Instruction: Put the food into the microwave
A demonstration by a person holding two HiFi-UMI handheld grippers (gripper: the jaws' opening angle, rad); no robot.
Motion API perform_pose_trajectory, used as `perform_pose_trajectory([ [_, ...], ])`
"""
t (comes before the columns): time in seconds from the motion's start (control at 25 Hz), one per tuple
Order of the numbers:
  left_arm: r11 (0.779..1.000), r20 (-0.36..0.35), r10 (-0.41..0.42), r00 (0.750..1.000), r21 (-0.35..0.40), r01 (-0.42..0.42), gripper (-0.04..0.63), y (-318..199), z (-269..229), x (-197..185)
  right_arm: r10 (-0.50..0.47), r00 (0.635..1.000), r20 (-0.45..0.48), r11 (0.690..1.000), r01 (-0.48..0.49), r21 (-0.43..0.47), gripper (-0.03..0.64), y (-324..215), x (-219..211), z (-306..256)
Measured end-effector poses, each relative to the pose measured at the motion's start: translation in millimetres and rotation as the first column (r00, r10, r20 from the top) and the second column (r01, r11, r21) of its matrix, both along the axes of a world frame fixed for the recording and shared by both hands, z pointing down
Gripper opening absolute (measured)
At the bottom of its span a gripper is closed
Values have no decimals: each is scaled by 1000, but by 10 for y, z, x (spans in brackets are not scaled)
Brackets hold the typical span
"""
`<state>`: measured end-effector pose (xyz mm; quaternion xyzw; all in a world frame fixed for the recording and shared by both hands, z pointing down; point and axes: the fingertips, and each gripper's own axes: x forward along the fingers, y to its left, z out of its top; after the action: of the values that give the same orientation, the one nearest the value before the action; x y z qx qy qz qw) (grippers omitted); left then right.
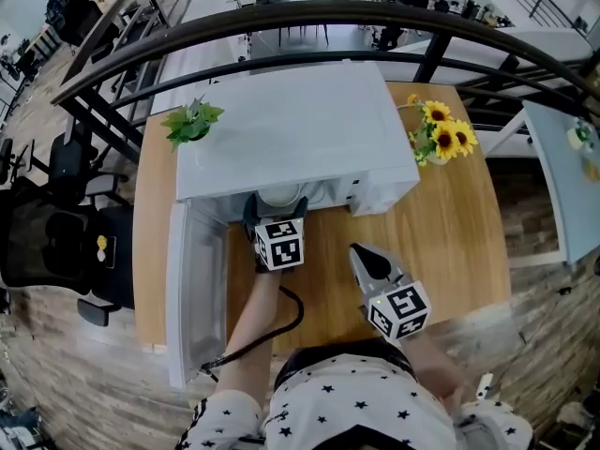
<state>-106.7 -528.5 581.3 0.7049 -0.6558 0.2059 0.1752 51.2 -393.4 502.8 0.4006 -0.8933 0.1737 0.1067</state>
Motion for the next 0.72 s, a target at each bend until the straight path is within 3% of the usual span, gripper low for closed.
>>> perform_pose_trajectory([
  [0.28, 1000, -34, 4, 999, 27, -3, 488, 286, -122, 82, 28, 1000, 7, 999, -28, 30, 6, 341, 43, -81],
  [0.56, 996, -73, 72, 995, 49, -68, 482, 661, -273, 355, 78, 997, 9, 995, -79, 57, 6, 733, 156, -163],
  [0.6, 996, -70, 61, 996, 63, -57, 444, 710, -312, 356, 84, 996, 9, 995, -84, 61, 6, 786, 168, -175],
  [0.64, 996, -64, 36, 997, 83, -31, 324, 759, -365, 335, 89, 996, 10, 994, -89, 65, 6, 838, 182, -184],
  [0.68, 994, -57, 6, 998, 107, 0, 133, 806, -424, 303, 93, 996, 10, 993, -94, 69, 6, 888, 196, -193],
  [0.72, 992, -56, -16, 998, 128, 23, 33, 850, -476, 283, 98, 995, 11, 992, -98, 74, 6, 937, 208, -201],
])
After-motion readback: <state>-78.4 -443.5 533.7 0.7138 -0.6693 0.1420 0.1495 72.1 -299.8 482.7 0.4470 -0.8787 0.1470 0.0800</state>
